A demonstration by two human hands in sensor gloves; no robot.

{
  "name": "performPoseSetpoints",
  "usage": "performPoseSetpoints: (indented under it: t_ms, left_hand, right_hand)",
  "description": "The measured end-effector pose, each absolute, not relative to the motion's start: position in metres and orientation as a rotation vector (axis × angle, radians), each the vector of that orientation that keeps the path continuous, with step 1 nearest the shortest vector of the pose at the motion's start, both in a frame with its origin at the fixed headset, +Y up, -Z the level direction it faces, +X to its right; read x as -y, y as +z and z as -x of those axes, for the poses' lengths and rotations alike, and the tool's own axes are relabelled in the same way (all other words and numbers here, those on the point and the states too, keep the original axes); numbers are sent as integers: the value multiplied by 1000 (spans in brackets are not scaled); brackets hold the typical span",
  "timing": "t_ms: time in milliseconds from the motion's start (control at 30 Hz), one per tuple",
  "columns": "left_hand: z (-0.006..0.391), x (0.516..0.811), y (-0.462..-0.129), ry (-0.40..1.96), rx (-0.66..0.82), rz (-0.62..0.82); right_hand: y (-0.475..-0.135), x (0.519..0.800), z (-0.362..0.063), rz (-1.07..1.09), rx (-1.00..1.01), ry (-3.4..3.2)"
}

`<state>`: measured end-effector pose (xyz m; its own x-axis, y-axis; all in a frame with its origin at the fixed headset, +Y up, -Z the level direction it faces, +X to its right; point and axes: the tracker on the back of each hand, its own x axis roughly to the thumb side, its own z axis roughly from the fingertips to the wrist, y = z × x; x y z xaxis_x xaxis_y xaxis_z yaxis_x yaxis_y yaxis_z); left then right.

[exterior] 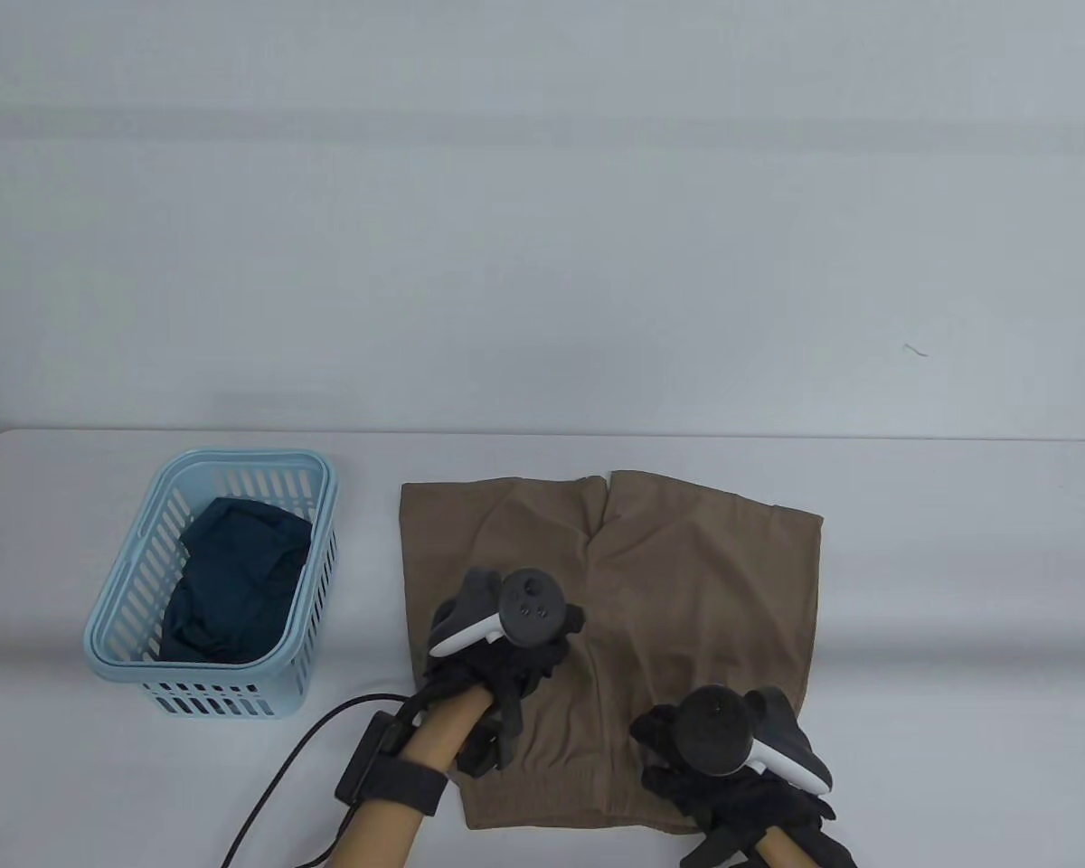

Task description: Roll shorts into tight roll

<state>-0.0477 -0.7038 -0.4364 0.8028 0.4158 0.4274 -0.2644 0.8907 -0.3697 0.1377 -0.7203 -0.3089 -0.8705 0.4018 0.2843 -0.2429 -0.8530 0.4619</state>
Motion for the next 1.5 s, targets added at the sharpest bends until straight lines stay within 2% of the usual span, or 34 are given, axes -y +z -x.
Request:
performPoseSetpoints:
  t_ms: [133, 333, 567, 1033, 1500]
  left_hand:
    - [16, 720, -463, 379, 497, 405]
    - [-15, 753, -479, 327, 487, 543]
    - [-20, 777, -486, 293, 470, 627]
    - [-13, 782, -485, 189, 441, 590]
    - [-16, 779, -471, -20, 404, 488]
  right_hand:
    - [-302, 733, -122, -571, -603, 2687]
    - [-300, 755, -123, -564, -626, 2694]
    - [-299, 775, -119, -578, -713, 2730]
    - [-302, 778, -121, -502, -656, 2783]
    - [-313, 770, -148, -236, -580, 2878]
